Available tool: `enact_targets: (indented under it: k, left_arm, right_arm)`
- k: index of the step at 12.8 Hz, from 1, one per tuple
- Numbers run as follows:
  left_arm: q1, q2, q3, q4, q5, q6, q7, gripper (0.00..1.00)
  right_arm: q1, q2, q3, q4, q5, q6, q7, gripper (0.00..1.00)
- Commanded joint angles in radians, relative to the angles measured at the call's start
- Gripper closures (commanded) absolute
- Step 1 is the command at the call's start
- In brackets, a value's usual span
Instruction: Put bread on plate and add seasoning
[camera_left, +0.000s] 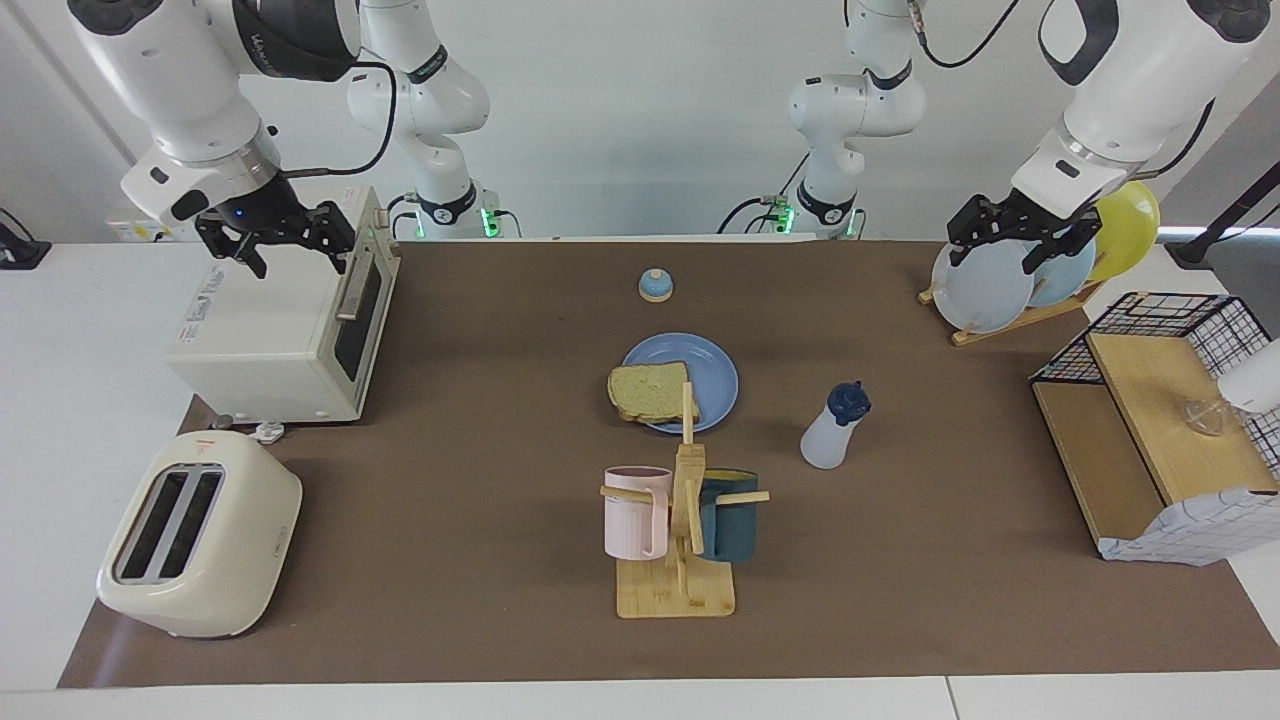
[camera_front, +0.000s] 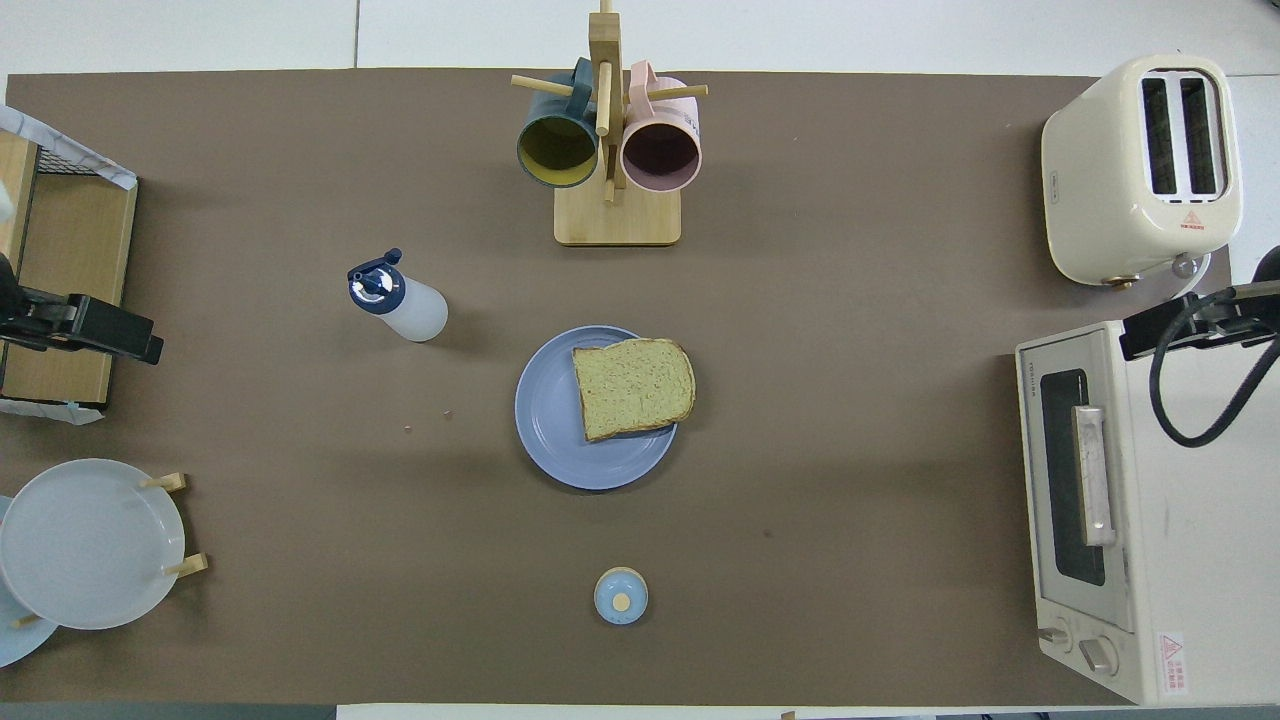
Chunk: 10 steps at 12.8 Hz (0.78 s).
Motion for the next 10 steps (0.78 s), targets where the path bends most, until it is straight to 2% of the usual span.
enact_targets:
  k: [1, 10]
  left_arm:
    - [0.018, -0.016, -0.029, -0.010, 0.015, 0.037, -0.012, 0.00]
    - [0.018, -0.028, -0.031, -0.011, 0.015, 0.006, -0.013, 0.00]
  right_arm:
    - [-0.012, -0.013, 0.007, -0.010, 0.001, -0.004, -0.017, 0.00]
    - [-0.012, -0.013, 0.007, -0.012, -0.001, -0.004, -0.017, 0.00]
